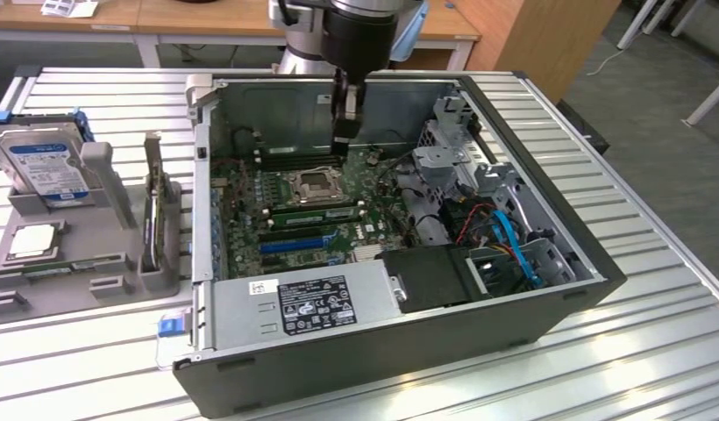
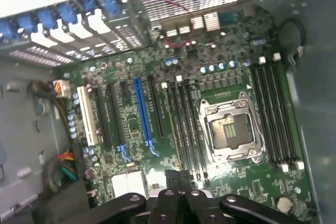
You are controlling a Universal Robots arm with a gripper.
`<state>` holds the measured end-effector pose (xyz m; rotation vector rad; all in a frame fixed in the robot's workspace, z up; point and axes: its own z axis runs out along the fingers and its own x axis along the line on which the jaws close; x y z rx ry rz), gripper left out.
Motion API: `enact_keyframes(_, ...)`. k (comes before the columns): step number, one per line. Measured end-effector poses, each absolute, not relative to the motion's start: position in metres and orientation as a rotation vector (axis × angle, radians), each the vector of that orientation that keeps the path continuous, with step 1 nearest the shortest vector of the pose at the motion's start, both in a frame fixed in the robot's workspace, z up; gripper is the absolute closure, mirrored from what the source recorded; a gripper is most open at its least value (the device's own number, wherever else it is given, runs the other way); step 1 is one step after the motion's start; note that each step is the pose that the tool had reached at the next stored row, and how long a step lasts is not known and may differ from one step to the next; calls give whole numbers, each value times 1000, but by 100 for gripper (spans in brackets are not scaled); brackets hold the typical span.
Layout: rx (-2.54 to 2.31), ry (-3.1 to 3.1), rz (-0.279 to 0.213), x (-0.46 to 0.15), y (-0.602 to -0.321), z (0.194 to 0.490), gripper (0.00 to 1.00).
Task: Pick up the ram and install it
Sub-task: 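Press down the ram until it locks into place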
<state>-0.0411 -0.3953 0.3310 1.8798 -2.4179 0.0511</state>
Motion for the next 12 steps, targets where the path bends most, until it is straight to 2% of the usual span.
enact_keyframes(12,1629,-2590,39,-41,-395,330,89)
